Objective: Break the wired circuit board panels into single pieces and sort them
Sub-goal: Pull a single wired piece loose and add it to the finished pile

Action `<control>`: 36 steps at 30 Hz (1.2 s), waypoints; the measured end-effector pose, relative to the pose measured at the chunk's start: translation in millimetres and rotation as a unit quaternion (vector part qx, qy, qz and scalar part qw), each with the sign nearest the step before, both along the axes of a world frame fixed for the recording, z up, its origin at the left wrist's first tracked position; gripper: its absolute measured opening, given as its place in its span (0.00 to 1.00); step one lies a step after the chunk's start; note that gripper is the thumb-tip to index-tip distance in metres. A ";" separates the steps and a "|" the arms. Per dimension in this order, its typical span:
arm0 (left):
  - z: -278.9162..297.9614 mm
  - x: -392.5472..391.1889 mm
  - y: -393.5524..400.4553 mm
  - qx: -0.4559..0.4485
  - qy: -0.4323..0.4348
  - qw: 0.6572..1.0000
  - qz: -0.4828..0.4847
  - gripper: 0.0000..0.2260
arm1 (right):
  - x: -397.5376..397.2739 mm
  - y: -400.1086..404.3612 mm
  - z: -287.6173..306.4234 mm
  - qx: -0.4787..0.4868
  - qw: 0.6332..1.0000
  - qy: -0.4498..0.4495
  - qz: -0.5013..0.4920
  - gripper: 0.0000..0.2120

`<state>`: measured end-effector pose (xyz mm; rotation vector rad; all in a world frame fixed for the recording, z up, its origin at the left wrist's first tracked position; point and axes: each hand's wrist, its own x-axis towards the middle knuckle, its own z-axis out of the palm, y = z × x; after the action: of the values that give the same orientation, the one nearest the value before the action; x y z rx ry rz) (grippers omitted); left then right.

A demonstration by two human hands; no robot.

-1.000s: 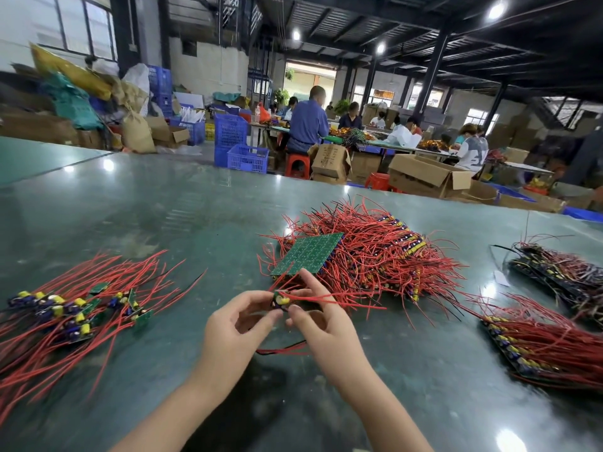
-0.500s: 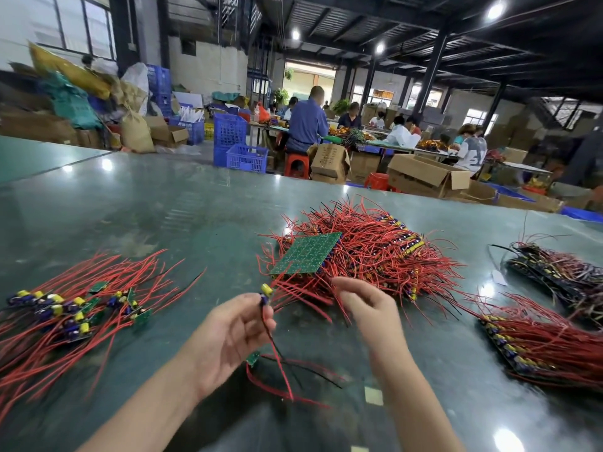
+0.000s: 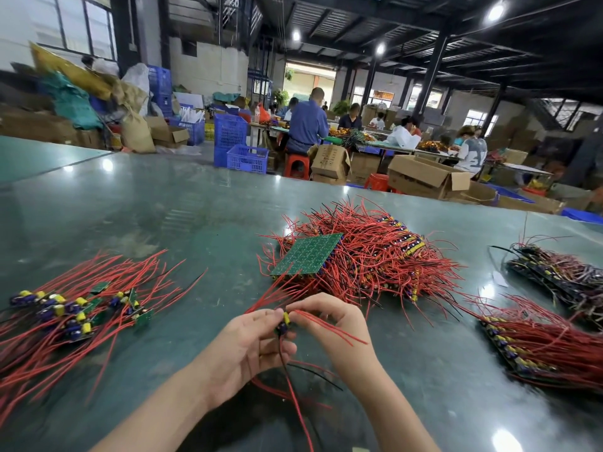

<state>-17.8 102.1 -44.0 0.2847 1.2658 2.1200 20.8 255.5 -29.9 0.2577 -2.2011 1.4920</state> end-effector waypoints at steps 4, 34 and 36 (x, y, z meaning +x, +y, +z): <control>-3.0 3.1 1.2 0.013 0.059 0.998 -0.003 0.08 | 0.2 -3.8 0.3 -0.029 0.998 -0.027 -0.054 0.10; 1.5 -3.0 -10.6 -0.207 0.351 0.908 0.099 0.11 | 3.2 17.7 9.3 -0.084 0.985 -0.149 0.031 0.06; 2.7 -1.4 -9.9 -0.197 0.373 0.902 0.097 0.10 | 3.9 19.1 10.2 -0.085 0.985 -0.145 0.048 0.05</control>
<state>-19.2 92.2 -41.3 0.8762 2.2007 1.8950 24.7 274.6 -19.7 0.0948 -2.2898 1.8609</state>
